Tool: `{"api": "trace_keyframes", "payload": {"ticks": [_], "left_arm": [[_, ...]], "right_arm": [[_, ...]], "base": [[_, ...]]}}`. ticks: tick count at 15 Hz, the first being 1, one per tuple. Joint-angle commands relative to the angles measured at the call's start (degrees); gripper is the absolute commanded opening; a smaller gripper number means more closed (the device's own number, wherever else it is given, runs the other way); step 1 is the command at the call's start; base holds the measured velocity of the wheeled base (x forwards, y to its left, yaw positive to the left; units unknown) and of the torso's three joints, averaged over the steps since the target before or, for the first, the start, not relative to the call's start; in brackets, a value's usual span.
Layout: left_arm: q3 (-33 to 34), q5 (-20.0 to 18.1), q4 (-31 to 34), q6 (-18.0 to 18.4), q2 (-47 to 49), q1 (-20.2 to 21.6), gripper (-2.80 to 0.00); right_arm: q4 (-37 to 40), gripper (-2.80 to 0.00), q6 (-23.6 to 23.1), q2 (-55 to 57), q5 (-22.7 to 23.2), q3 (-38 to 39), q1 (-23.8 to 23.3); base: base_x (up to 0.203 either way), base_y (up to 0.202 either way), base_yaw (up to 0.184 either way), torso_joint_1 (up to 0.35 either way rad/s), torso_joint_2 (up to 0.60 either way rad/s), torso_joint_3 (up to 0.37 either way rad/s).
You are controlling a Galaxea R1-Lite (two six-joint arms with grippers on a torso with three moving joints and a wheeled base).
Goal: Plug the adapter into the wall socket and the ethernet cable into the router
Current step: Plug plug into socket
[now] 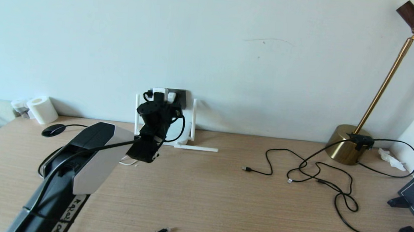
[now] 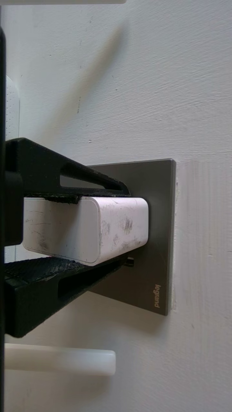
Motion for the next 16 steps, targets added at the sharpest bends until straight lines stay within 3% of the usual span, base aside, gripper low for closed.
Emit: {"api": "trace_keyframes", "payload": {"ticks": [1, 16], "left_arm": [[-0.93, 0.12, -0.27, 0.05, 0.64, -0.55, -2.80], [-1.00, 0.13, -0.27, -0.30, 2.17, -0.11, -2.80]], "right_arm": [[0.07, 0.00, 0.03, -0.02, -0.02, 0.01, 0.04], [0.05, 0.00, 0.03, -0.02, -0.02, 0.01, 0.04]], "base": [[0.000, 0.000, 0.000, 0.000, 0.00, 0.000], [0.000, 0.000, 0.000, 0.000, 0.00, 0.000]]}}
